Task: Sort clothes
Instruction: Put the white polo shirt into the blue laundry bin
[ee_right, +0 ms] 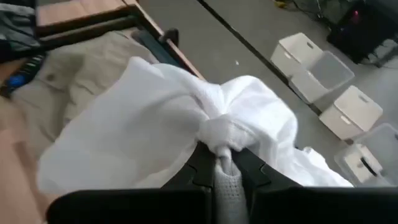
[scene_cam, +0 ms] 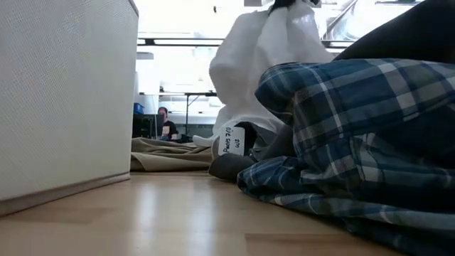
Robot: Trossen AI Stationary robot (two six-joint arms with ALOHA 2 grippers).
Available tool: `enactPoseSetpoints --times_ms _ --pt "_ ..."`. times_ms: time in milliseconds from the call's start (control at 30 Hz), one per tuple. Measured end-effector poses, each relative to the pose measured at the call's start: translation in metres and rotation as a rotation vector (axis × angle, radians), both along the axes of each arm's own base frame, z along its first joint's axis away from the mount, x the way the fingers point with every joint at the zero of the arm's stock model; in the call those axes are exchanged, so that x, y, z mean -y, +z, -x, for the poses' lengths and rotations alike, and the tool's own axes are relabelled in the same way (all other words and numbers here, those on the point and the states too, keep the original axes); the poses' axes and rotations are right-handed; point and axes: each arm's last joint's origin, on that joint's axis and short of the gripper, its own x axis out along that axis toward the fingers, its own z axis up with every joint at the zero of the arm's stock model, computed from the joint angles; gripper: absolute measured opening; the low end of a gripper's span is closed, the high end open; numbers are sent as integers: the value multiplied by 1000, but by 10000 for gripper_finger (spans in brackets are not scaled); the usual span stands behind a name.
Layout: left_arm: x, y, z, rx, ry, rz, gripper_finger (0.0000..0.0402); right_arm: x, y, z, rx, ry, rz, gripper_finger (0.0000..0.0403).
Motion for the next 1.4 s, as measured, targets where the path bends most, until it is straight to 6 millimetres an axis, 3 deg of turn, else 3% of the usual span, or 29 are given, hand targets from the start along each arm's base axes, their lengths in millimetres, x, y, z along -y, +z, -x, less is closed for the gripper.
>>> enactPoseSetpoints --times_ms 200,367,533,667,833,1000,1133,1267,1400 --pt "0 0 0 0 1 0 0 10 61 26 179 -79 207 9" --pt "0 0 0 0 0 0 0 6 121 52 383 -96 375 9" --pt "0 0 0 0 0 0 0 0 141 70 432 -105 399 9" --pt "0 0 0 0 0 0 0 -7 125 73 334 -140 346 9" --pt "0 0 0 -1 0 0 0 -20 78 79 186 -265 282 9" --pt "0 0 0 -2 0 0 0 -30 33 97 221 -347 215 9" --pt "0 0 0 -2 0 0 0 -22 3 92 258 -383 171 9" --pt "0 0 0 -2 0 0 0 -6 -2 78 407 -373 104 9" --pt "0 0 0 -2 0 0 0 13 -1 58 489 -340 150 9"
